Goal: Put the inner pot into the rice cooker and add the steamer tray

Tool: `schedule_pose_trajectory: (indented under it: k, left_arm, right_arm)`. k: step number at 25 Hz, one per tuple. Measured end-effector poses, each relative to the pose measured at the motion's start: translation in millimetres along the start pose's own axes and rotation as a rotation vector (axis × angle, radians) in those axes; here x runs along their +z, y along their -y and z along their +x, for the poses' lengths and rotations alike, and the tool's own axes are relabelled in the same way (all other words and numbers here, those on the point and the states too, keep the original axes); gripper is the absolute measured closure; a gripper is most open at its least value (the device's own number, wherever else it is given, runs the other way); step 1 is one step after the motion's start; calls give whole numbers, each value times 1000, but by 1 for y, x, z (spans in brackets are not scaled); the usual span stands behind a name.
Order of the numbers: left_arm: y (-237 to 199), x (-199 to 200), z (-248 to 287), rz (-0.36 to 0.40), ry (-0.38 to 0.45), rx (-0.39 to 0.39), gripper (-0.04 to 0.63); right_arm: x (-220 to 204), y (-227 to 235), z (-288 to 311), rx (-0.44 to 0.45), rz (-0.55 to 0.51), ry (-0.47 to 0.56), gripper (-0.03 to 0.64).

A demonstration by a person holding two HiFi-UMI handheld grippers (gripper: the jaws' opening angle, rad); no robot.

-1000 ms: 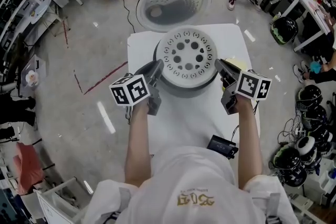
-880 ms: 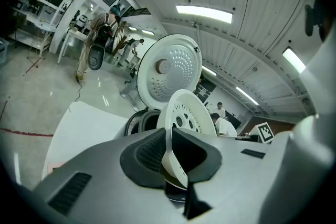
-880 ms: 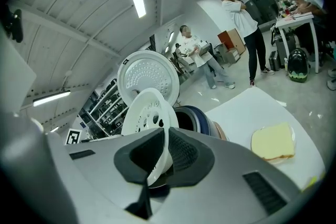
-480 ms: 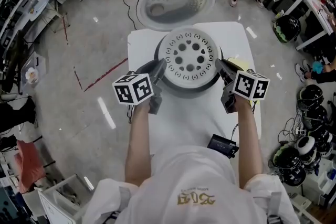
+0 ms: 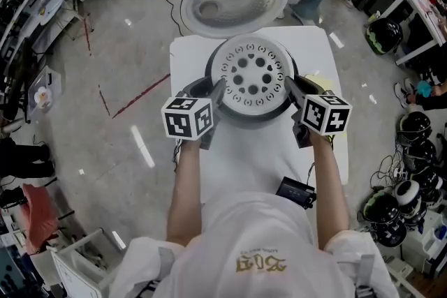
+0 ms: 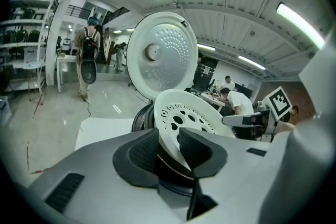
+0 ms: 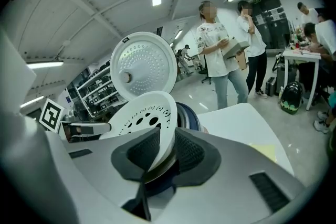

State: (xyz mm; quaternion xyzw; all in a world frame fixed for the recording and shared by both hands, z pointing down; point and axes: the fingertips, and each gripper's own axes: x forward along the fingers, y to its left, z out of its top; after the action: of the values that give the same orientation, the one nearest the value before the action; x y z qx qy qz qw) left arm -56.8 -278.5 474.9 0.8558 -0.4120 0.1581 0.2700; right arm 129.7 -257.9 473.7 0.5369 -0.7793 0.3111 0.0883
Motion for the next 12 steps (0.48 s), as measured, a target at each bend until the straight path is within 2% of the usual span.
schedule_pose_trajectory:
  k: [3, 6, 12]
  left_arm:
    - [1, -2, 0, 52, -8, 20, 441]
    - [4, 1, 2, 52, -7, 7, 410]
    - [16, -1, 6, 127, -11, 14, 320]
  right_arm:
    - [-5, 2, 3, -69, -100, -21, 519]
    - [-8, 1, 5, -120, -208, -36, 501]
    - [-9, 0, 2, -138, -225, -21, 495]
